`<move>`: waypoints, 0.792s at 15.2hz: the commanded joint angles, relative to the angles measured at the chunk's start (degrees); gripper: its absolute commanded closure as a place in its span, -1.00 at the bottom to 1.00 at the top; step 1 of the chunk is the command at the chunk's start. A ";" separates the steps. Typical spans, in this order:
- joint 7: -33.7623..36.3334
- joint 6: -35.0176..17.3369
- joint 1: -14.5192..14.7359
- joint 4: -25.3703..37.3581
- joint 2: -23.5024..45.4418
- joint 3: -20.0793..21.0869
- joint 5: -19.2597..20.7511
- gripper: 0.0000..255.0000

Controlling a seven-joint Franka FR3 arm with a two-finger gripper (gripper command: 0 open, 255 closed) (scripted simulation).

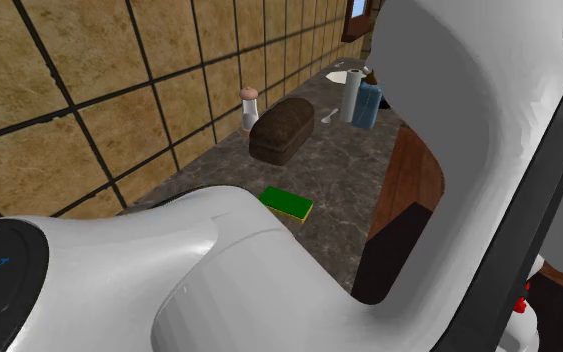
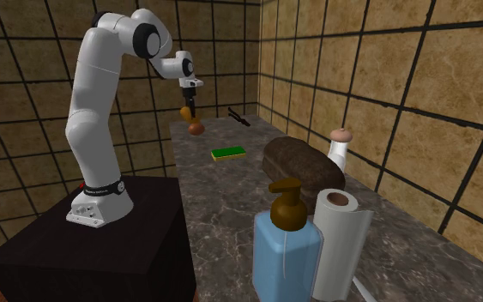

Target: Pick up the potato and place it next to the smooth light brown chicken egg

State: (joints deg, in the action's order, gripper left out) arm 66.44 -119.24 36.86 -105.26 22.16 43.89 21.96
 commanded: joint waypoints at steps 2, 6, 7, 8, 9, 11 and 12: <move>0.78 -2.00 0.19 -1.60 1.32 -0.77 1.15 1.00; 0.94 -2.30 0.26 -1.73 1.54 -0.87 1.37 1.00; 0.94 -2.29 0.26 -1.73 1.55 -0.86 1.37 1.00; 0.94 -2.29 0.25 -1.73 1.55 -0.85 1.38 1.00; 0.94 -2.29 0.25 -1.73 1.55 -0.85 1.38 1.00; 1.00 -2.29 0.28 -1.74 1.55 -0.83 1.39 -1.00; 1.06 -2.30 0.36 -1.65 1.69 -0.88 1.48 -1.00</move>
State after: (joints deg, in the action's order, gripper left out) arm 67.47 -121.52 37.22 -106.83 23.80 43.03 23.42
